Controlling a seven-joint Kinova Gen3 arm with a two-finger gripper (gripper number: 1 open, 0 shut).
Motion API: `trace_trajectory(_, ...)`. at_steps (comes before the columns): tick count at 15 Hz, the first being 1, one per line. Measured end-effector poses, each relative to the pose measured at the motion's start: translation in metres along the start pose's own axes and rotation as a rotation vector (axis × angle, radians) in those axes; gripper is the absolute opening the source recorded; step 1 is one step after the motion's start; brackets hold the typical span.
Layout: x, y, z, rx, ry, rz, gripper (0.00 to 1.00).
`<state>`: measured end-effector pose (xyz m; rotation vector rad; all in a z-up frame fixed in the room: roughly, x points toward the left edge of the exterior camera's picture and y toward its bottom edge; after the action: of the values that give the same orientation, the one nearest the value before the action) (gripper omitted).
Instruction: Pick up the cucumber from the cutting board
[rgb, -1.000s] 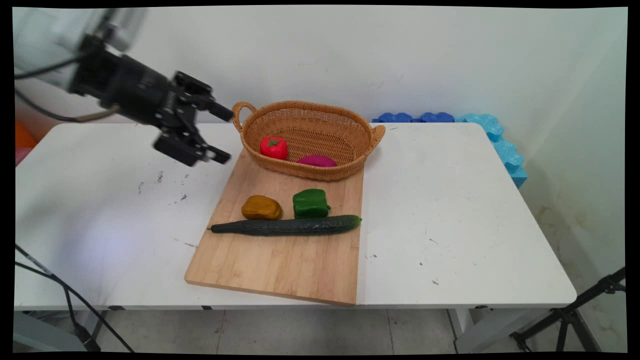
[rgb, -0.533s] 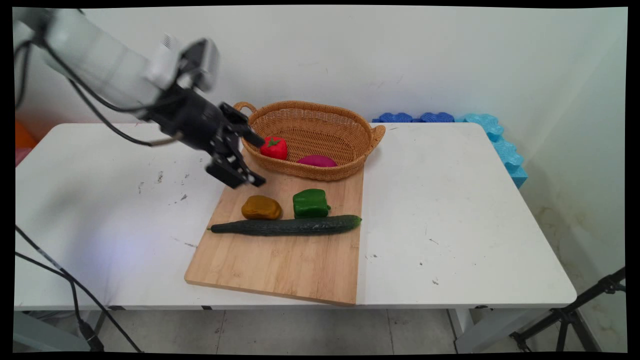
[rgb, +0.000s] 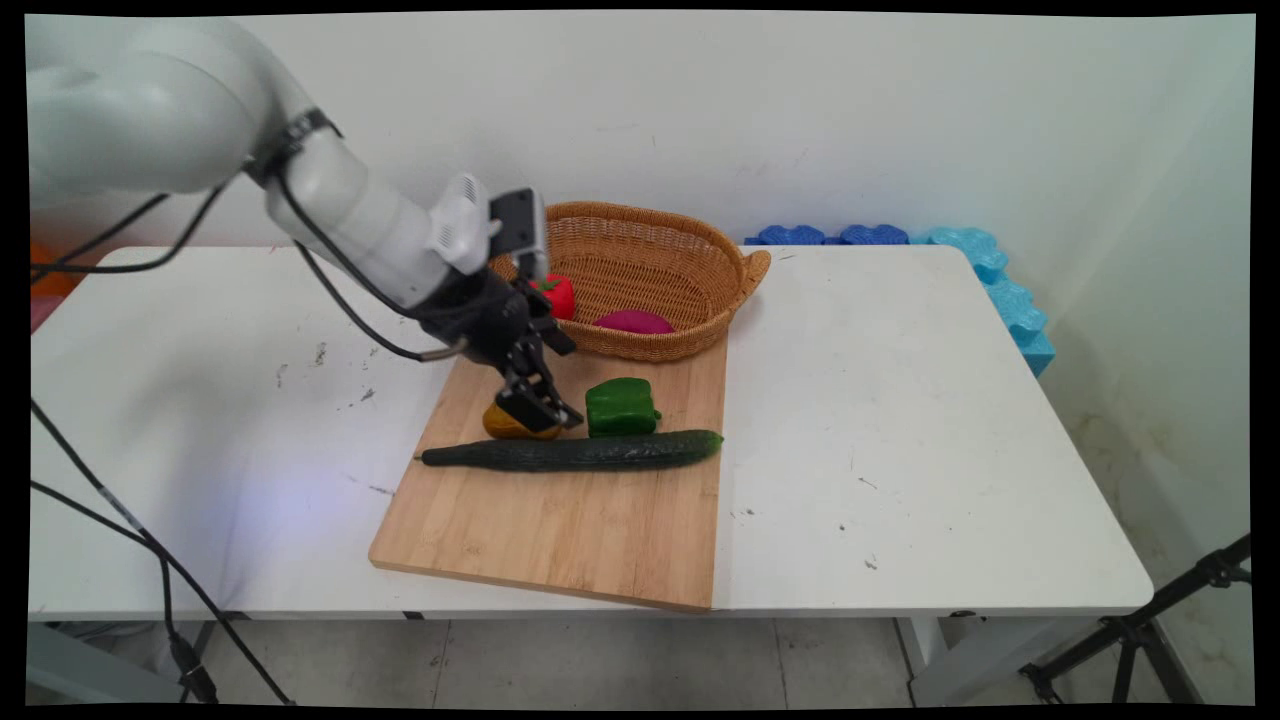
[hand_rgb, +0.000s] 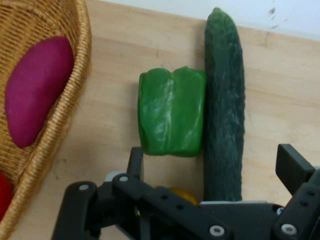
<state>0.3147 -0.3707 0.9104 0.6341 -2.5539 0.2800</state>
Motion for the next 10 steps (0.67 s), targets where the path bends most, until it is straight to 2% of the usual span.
trace_trajectory(7,0.009,0.001,0.044,0.002,-0.063,-0.020,1.00)
trace_trajectory(10,0.010,0.003,0.059,-0.009,-0.094,-0.037,1.00)
